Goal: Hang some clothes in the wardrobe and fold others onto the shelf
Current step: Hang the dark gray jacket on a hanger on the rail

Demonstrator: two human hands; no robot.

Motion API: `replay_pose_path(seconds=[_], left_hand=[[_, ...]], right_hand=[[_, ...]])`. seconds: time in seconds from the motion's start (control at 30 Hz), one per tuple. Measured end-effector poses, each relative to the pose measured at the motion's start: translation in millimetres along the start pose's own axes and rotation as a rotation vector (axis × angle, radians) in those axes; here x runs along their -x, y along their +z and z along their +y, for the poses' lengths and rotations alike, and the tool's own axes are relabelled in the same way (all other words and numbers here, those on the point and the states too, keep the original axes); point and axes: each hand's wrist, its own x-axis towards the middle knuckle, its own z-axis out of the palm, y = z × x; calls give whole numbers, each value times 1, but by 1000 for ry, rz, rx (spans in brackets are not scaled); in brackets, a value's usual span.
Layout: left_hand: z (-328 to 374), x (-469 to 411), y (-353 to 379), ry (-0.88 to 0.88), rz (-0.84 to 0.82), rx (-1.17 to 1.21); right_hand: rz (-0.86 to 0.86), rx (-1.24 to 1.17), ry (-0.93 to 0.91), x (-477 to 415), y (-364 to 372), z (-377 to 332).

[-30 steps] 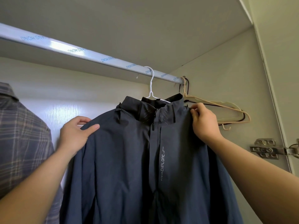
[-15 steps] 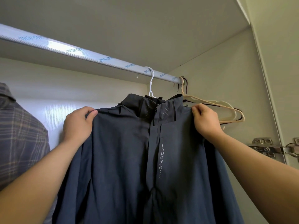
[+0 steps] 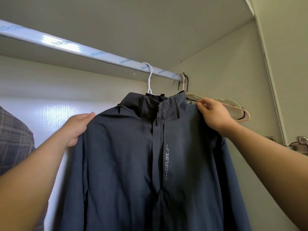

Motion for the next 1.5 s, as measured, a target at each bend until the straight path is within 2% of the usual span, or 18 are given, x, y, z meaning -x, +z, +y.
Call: replay_pose_path(seconds=[0.07, 0.17, 0.33, 0.43, 0.63, 0.7, 0.8, 0.87, 1.13, 1.3, 1.5], left_hand=[[-7, 3, -2, 60, 88, -86], [-15, 6, -2, 170, 226, -357], [-21, 15, -3, 166, 467, -600], [-28, 22, 1, 157, 539, -700], [-32, 22, 9, 100, 495, -769], [-17, 20, 20, 171, 495, -772], [7, 21, 45, 354, 387, -669], [12, 22, 57, 388, 350, -645], [-9, 40, 53, 420, 436, -715], [-19, 44, 47, 405, 368, -663], [-22, 40, 41, 432, 345, -675]], right_hand=[[2, 4, 2, 2, -5, -1], [-1, 52, -7, 6, -9, -3], [-28, 86, 6, 12, -14, -9], [-41, 63, 20, 15, -14, -10], [-6, 150, -16, 9, -13, -18], [3, 187, -31, 6, -11, -21], [-2, 209, -50, 2, -1, -27], [9, 226, -65, -1, 6, -28], [-68, 241, -167, 7, -7, -17], [-188, 348, -124, 17, -20, -4], [-265, 434, 22, 25, -50, -1]])
